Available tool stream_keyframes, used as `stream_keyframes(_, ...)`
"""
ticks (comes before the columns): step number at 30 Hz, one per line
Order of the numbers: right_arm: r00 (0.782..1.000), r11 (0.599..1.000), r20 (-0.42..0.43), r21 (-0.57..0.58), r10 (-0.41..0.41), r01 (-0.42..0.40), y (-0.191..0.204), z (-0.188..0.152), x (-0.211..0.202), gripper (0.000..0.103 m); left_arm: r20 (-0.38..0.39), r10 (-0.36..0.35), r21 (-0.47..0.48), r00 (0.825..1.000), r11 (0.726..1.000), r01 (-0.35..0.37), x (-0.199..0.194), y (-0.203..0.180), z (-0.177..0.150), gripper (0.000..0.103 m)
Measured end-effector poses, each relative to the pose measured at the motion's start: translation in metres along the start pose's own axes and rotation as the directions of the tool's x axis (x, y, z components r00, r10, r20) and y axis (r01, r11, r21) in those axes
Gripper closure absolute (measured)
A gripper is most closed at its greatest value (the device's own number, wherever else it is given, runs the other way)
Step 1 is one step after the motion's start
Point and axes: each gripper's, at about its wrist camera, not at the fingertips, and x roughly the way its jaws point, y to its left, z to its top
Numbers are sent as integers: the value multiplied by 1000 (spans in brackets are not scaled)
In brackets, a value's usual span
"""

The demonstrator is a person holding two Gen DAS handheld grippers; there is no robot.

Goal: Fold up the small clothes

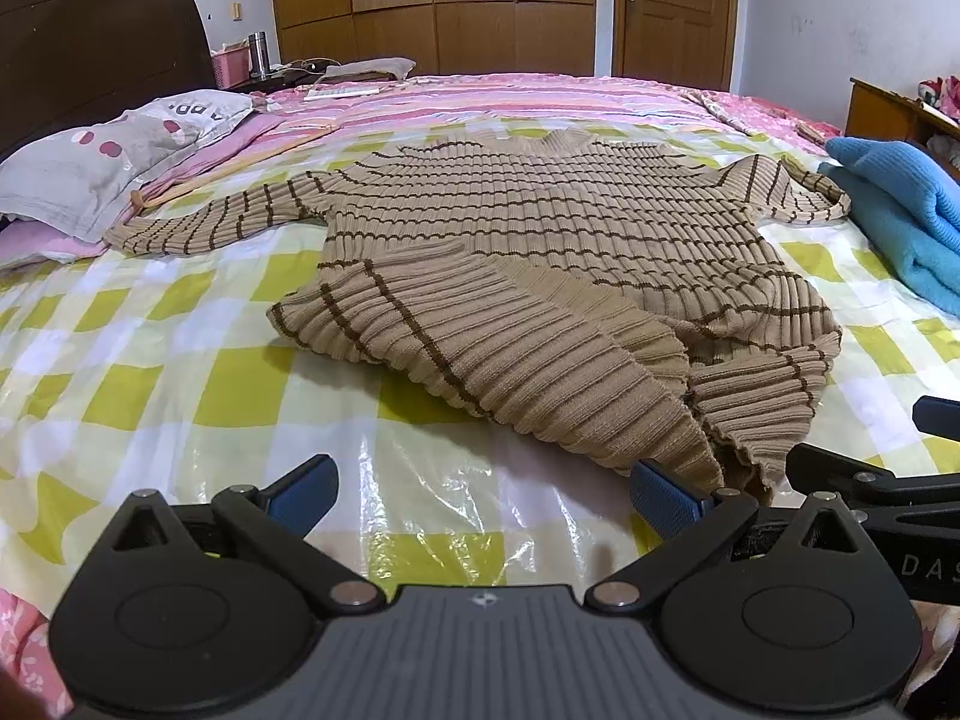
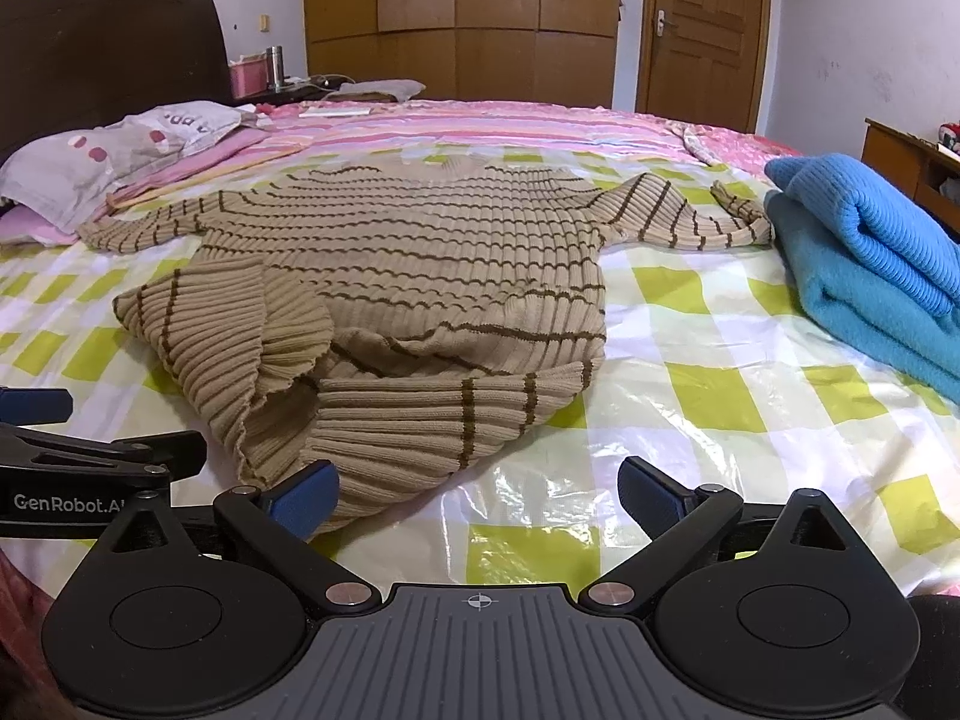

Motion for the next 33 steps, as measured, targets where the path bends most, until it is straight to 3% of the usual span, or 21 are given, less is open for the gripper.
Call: stream_keyframes(33,1000,999,-9,-40,21,-21,8,8,7,9,0,6,-24,1000,1000,-6,4,8,1,0)
